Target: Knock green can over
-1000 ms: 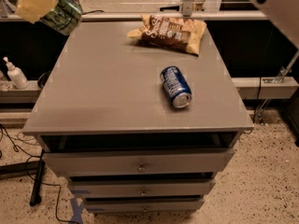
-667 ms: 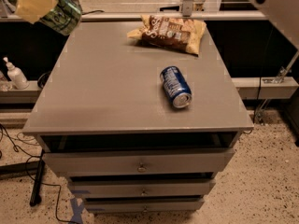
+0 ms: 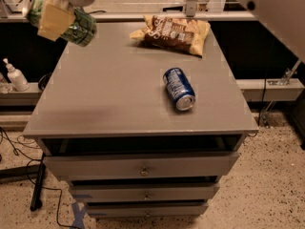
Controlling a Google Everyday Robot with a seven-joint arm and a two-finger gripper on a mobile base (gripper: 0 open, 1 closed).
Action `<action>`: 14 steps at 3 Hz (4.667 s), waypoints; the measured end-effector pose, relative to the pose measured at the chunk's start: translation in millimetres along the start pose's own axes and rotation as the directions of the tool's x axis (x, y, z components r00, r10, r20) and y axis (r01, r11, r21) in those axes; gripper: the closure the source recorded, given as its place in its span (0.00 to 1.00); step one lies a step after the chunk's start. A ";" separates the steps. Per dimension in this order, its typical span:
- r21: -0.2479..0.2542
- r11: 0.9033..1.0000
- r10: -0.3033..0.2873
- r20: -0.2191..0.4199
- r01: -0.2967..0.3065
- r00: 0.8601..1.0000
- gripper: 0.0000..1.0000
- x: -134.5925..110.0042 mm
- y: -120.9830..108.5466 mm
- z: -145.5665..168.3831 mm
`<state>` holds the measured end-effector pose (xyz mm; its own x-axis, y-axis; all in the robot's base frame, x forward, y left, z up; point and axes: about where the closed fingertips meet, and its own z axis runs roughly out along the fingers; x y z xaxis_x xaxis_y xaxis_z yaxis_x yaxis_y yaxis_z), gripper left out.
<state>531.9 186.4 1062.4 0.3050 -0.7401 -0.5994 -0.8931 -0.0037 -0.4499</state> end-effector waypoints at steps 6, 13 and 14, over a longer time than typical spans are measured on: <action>-0.291 0.951 -0.198 -0.302 0.108 0.933 1.00 104.5 40.6 86.8; -0.305 0.950 -0.164 -0.302 0.068 0.939 0.00 106.1 83.0 117.2; -0.304 0.951 -0.157 -0.303 0.061 0.940 0.00 106.2 87.6 116.4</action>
Offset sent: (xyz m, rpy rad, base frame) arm 0.0156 -0.0394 -0.0809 -0.3211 0.0357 0.0118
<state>524.6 185.8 882.3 0.3271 -0.8988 -0.2919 -0.9309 -0.2533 -0.2633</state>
